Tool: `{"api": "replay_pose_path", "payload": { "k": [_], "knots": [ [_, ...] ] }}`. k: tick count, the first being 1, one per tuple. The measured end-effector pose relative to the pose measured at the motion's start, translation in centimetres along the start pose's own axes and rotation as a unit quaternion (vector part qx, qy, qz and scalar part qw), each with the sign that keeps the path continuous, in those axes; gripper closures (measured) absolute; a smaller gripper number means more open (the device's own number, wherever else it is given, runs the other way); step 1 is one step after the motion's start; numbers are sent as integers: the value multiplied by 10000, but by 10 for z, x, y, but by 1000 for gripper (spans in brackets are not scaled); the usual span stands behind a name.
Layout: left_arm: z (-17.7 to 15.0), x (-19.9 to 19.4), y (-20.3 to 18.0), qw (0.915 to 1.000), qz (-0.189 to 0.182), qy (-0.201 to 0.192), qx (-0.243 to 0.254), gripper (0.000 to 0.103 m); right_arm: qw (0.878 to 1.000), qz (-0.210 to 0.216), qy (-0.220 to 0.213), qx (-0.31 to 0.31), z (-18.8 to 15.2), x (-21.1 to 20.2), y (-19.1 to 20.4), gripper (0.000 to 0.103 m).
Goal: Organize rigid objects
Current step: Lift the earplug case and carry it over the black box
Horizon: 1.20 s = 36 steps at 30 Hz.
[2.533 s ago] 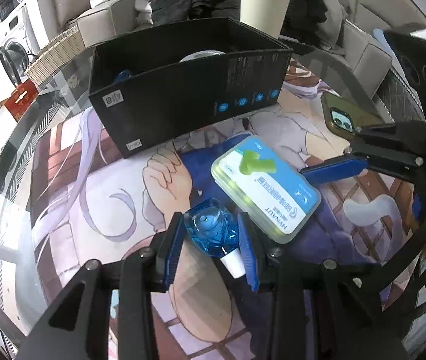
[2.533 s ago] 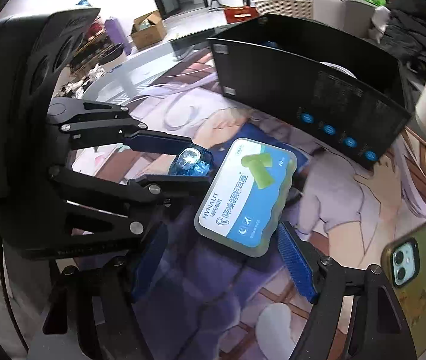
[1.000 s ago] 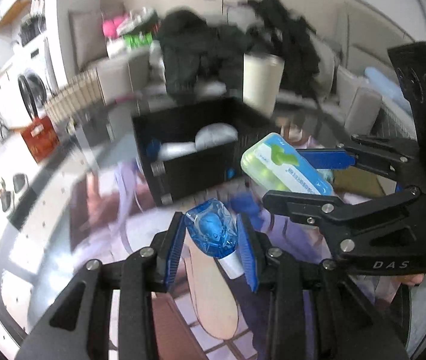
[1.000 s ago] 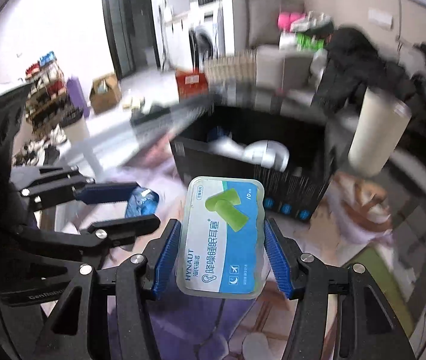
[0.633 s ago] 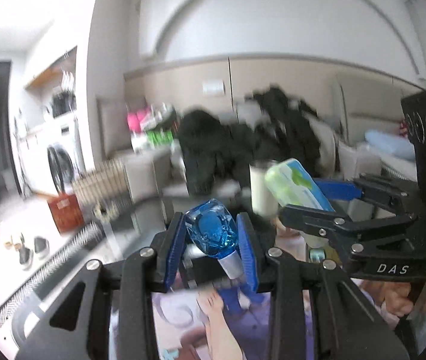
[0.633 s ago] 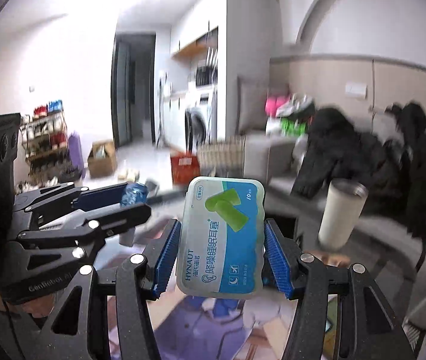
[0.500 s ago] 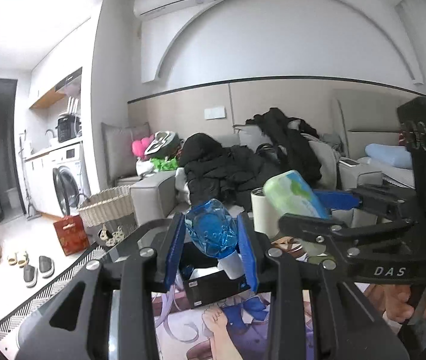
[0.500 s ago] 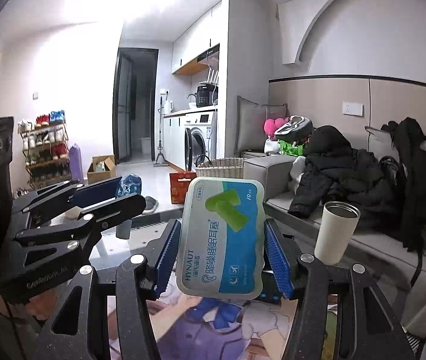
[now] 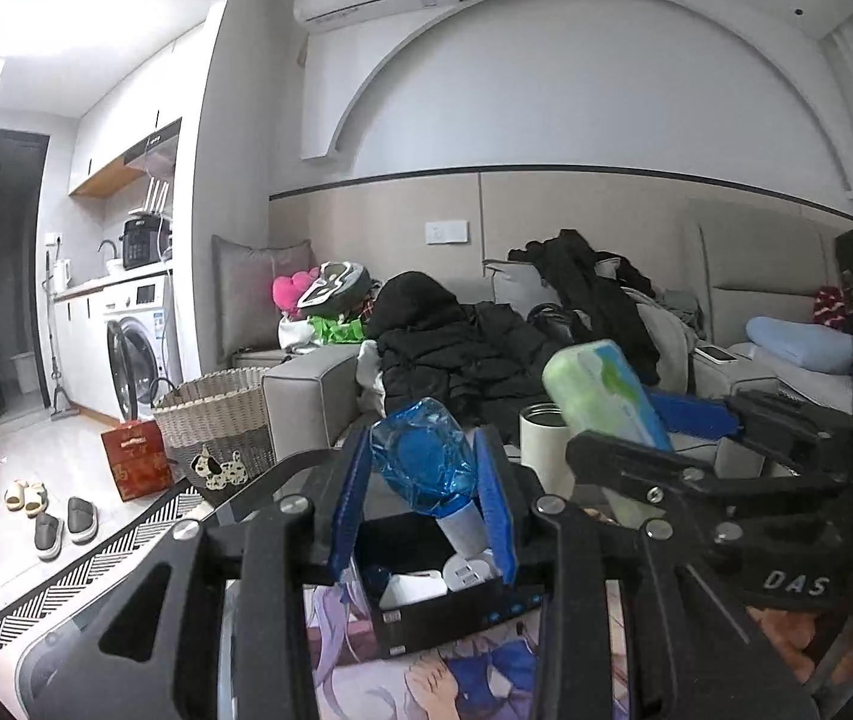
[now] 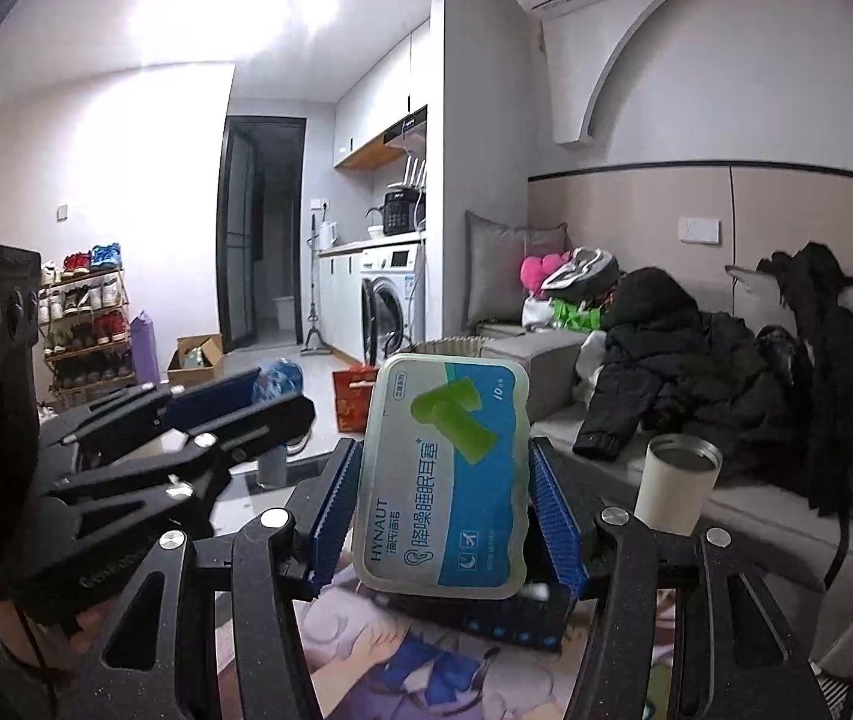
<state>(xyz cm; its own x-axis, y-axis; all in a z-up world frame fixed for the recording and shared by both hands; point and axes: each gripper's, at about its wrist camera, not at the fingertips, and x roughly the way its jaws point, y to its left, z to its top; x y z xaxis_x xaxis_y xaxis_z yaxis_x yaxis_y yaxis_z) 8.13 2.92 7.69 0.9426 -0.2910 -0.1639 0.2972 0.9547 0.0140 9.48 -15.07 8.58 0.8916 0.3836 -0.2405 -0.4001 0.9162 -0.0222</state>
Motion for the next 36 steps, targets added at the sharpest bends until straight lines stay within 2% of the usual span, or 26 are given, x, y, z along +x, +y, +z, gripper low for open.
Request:
{"api": "replay_pose_path", "payload": {
  "k": [11, 18, 24, 27, 31, 36],
  "knots": [
    [16, 81, 24, 9987, 349, 153, -328, 69, 9989, -418, -182, -123, 31, 62, -12, 47],
    [6, 102, 25, 9979, 356, 376, -389, 69, 9989, -464, -13, -24, 30, 87, -24, 47],
    [2, 121, 26, 9953, 303, 771, -499, 69, 9972, -473, 558, 121, 20, 116, -36, 47],
    [-5, 133, 28, 9909, 302, 1141, -640, 69, 9921, -415, 1144, 308, 10, 141, -47, 47],
    [-19, 157, 28, 9805, 261, 1792, -765, 69, 9831, -380, 1708, 540, -7, 166, -59, 47],
    [-36, 174, 24, 9701, 305, 2293, -740, 69, 9698, -336, 2310, 705, -27, 186, -68, 47]
  ]
}}
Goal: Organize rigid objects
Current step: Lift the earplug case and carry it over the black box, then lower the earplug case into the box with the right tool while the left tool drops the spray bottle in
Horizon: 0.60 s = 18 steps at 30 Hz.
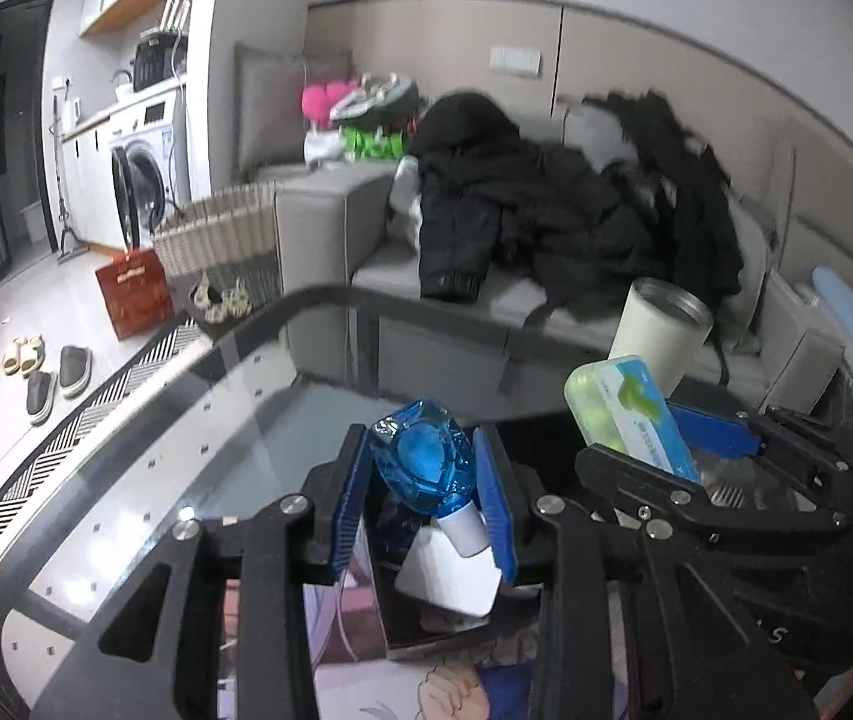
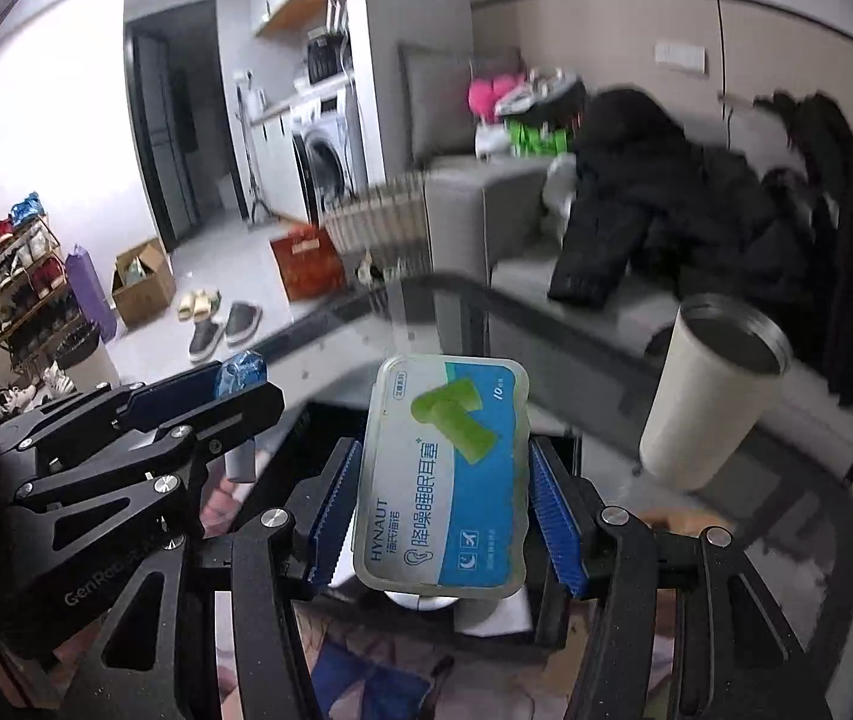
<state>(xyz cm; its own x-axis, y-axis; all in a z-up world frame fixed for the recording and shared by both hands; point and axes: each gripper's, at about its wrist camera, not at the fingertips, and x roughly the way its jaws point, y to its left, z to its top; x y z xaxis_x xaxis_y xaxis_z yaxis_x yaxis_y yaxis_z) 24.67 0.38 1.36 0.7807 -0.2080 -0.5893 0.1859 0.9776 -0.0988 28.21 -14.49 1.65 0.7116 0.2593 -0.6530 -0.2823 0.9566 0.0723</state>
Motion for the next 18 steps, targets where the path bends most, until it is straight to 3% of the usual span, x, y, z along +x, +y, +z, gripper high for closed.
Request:
{"api": "replay_pose_path", "payload": {
  "k": [7, 18],
  "knots": [
    [-12, 32, 1, 9962, -127, 852, -139, 70, 9960, 102, 864, 186, -14, 38, -8, 47],
    [-15, 40, -1, 9941, -171, 1065, -72, 69, 9923, 263, 1146, 378, -24, 54, -17, 47]
  ]
}}
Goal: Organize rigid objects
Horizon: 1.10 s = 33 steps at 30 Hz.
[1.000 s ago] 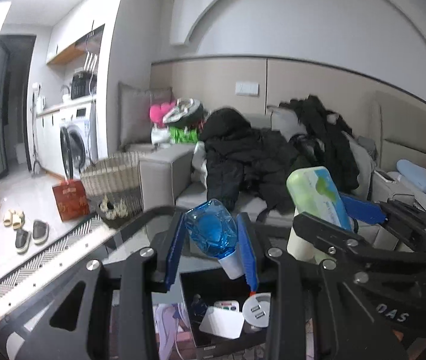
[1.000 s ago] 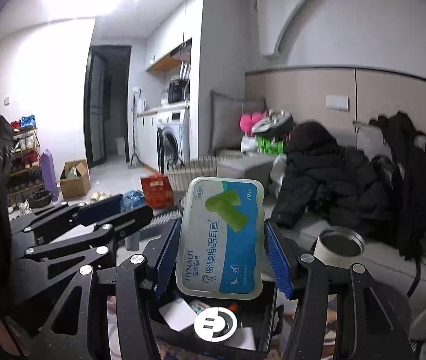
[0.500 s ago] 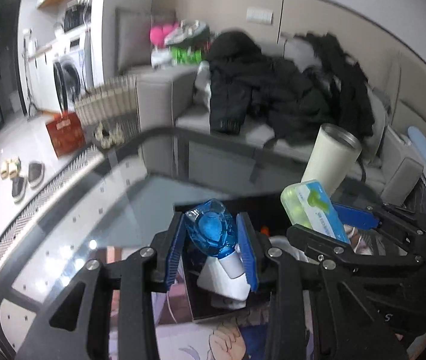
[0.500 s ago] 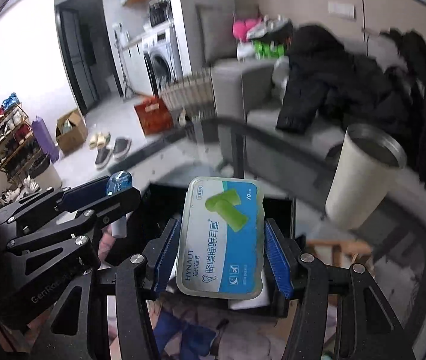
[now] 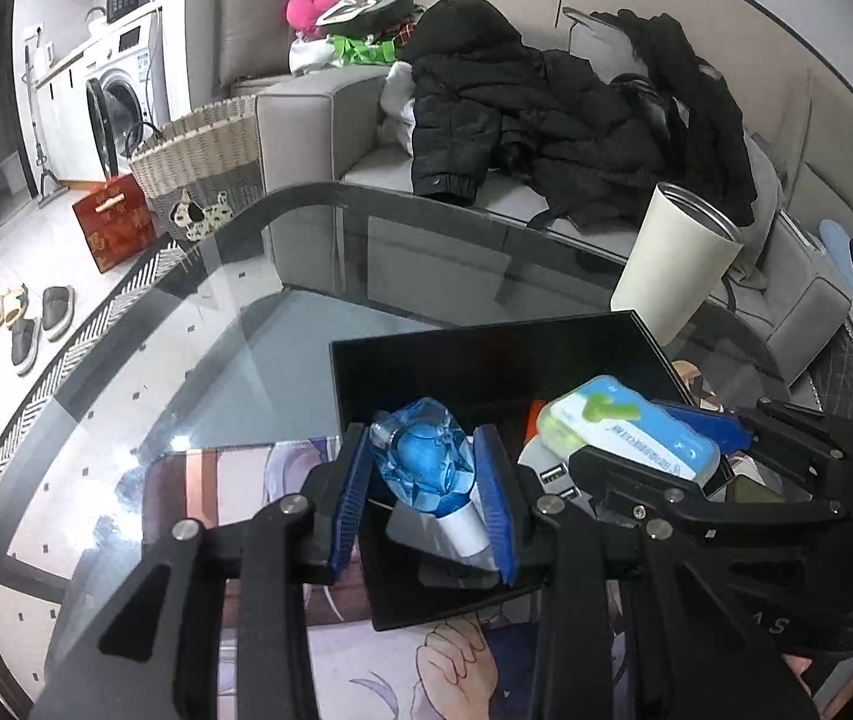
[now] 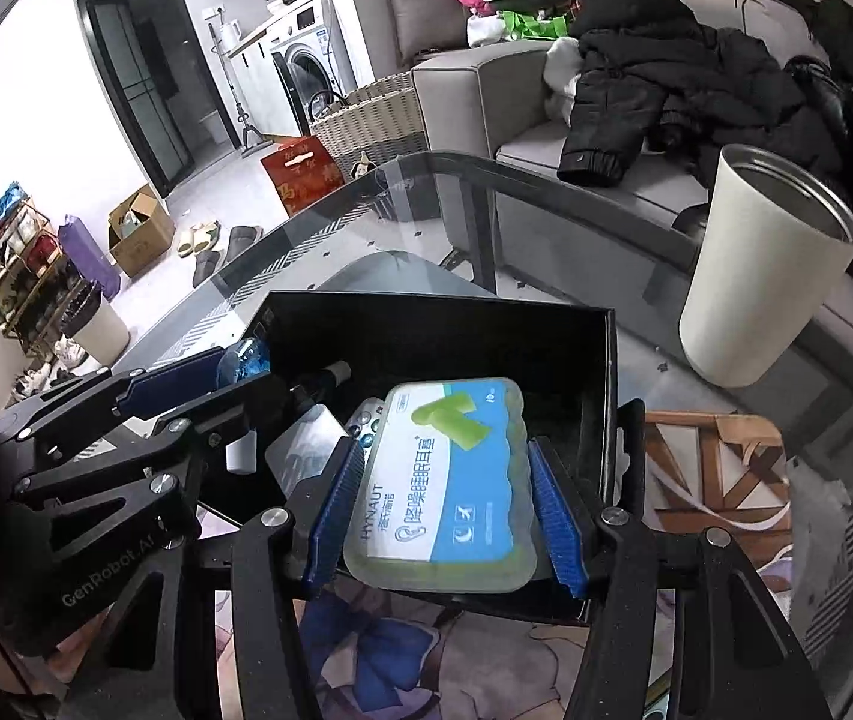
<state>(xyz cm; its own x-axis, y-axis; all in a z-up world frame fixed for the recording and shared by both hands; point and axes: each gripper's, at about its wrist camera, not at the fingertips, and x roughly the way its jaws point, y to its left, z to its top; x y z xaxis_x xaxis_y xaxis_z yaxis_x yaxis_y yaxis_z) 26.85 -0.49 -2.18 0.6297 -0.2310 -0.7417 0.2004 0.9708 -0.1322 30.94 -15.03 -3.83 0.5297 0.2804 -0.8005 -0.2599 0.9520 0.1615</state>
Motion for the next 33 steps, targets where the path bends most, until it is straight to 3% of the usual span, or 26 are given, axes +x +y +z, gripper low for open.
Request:
{"api": "replay_pose_path", "payload": {
  "k": [10, 14, 18, 22, 26, 28, 33],
  "knots": [
    [-2, -1, -2, 10000, 54, 49, 64, 69, 9998, -183, -18, -76, -6, -6, 5, 46],
    [-5, -4, -2, 10000, 39, 17, 46, 67, 9991, -347, -100, -203, -9, -16, 11, 40],
    [-7, -12, 0, 10000, -56, -34, -12, 59, 9995, -267, -123, -68, -14, -27, 7, 35],
    [-15, -24, -1, 9995, 257, -134, -106, 38, 9998, -174, -88, -6, -21, -38, 5, 32],
    [-25, -41, 2, 9996, 96, -183, -175, 34, 9998, -121, -146, 16, -30, -54, 7, 22],
    [-31, -52, 0, 9993, 200, -262, -153, 24, 9998, -56, -199, -38, -38, -65, 12, 22],
    [-49, -76, -6, 9979, 483, -426, 37, 15, 9992, 16, -272, -281, -60, -87, 24, 13]
  ]
}}
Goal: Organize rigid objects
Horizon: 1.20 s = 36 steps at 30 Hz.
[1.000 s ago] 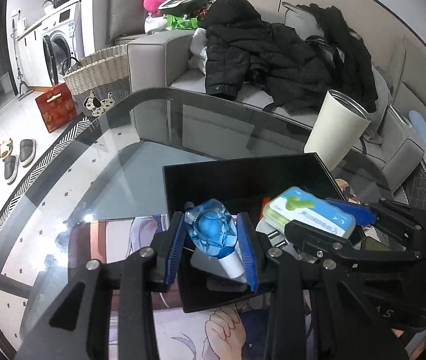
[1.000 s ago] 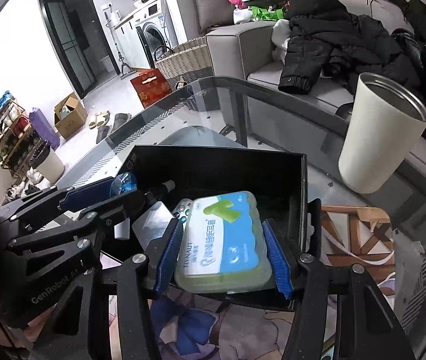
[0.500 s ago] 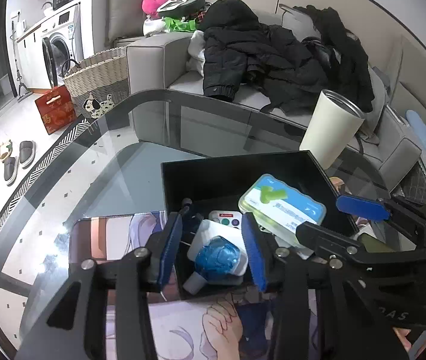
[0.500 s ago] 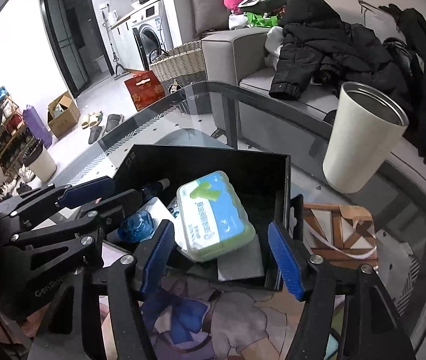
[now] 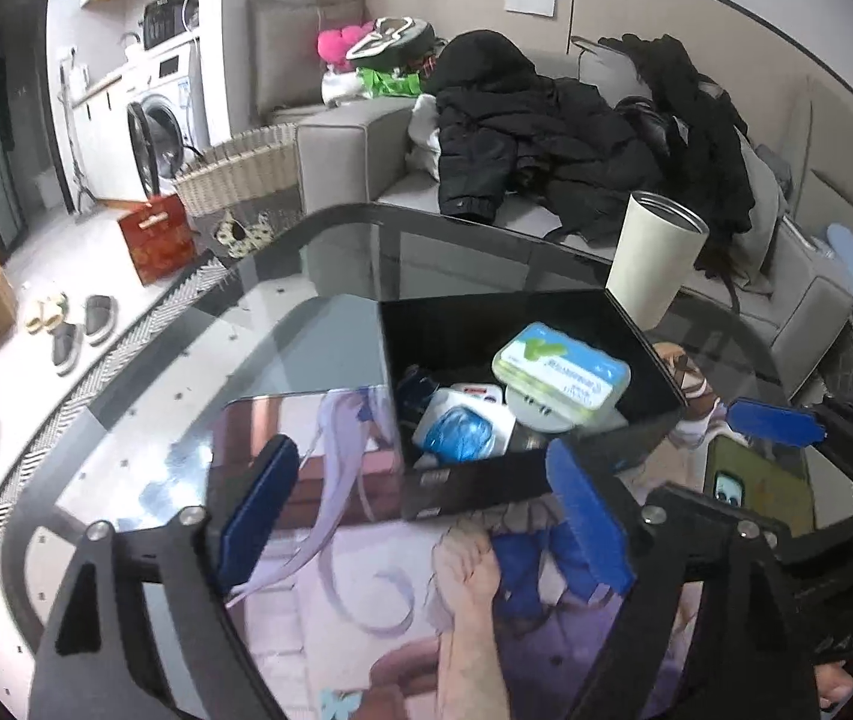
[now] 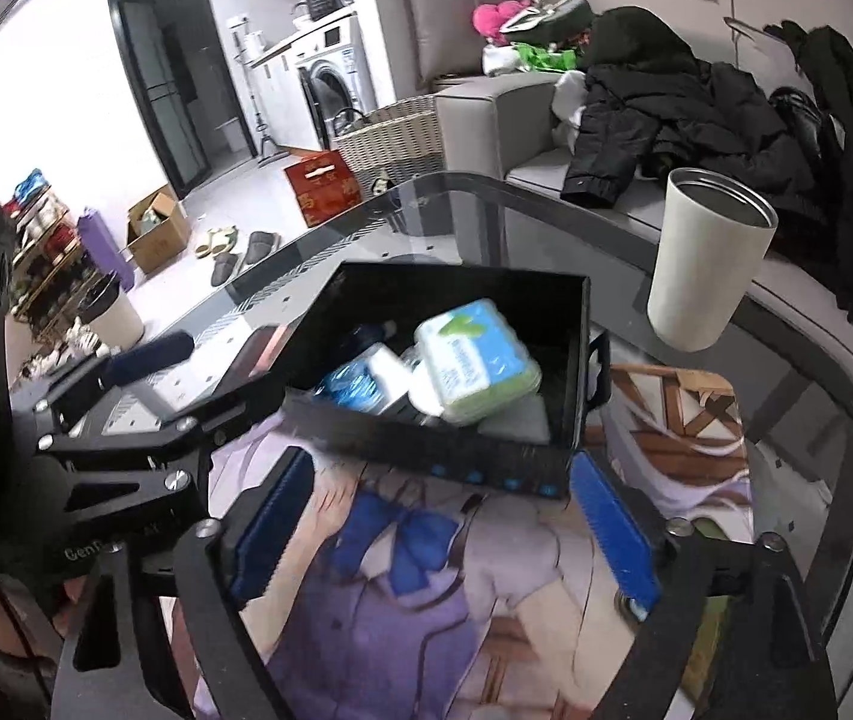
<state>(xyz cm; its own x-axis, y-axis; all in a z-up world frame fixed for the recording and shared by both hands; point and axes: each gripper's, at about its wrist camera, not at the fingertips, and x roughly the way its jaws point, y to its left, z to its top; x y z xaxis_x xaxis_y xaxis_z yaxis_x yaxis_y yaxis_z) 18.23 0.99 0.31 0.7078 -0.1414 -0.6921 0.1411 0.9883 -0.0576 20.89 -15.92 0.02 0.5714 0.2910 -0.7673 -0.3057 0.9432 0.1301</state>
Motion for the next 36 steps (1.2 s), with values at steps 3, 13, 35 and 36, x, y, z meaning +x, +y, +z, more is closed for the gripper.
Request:
{"api": "replay_pose_path", "payload": {
  "k": [3, 13, 35, 36],
  "knots": [
    [-14, -9, -1, 10000, 29, 41, -13, 13, 9998, 164, 106, 26, -15, -4, 2, 13],
    [-61, -16, -10, 9991, -96, 403, 101, 12, 9997, 149, 163, -43, -60, -9, 3, 13],
    [-84, -93, -22, 9754, 303, -2183, 52, 0, 9617, -351, -2694, -365, -95, -92, 22, 13],
    [-85, -95, -23, 9744, 312, -2224, 44, 0, 9596, -350, -2771, -342, -97, -94, 22, 13]
  ]
}}
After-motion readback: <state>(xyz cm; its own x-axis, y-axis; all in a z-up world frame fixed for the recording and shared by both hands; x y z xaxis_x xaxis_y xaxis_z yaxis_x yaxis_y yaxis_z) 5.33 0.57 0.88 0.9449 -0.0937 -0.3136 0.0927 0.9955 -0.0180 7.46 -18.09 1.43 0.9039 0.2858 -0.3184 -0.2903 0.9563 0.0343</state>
